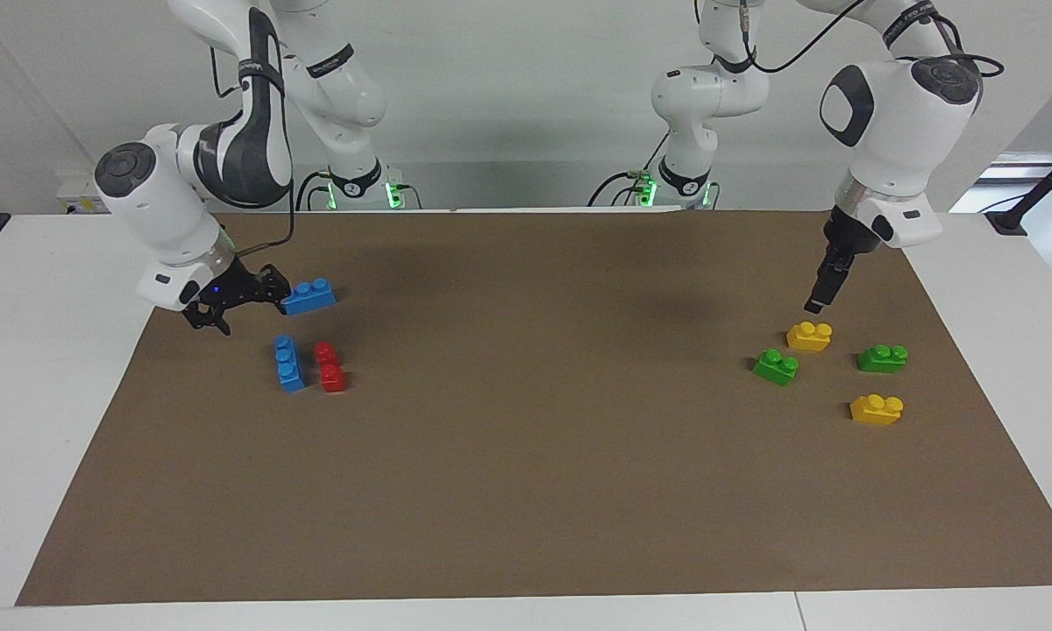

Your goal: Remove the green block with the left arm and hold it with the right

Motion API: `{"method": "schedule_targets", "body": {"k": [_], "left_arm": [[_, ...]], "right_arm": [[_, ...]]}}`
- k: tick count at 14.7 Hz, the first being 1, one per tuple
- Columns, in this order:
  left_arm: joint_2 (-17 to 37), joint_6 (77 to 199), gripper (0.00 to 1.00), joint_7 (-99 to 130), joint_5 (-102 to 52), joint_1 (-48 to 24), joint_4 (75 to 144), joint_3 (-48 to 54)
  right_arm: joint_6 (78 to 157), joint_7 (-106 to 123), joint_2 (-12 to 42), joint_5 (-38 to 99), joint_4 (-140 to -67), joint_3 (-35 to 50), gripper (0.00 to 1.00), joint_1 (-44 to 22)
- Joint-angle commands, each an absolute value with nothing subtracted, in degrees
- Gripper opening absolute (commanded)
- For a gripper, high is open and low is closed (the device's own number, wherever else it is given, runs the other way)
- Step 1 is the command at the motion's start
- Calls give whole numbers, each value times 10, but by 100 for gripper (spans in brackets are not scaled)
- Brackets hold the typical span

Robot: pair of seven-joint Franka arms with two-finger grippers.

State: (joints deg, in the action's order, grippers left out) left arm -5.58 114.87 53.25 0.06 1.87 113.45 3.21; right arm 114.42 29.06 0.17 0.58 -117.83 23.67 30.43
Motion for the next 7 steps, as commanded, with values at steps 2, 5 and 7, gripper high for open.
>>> {"method": "schedule_targets", "body": {"k": [2,5,7], "left_arm": [[-60,1107,100,524,-4,16,1094,39],[-61,1104,100,524,-4,16,1076,49],[-61,1094,100,524,-4,16,1058,52]], "right_arm": [[1100,275,-35,0,-1163,246,100,299],[1078,279,-62,1,-1159,246,100,284],[1077,276,-72,10,-1150,248,100,282]]}}
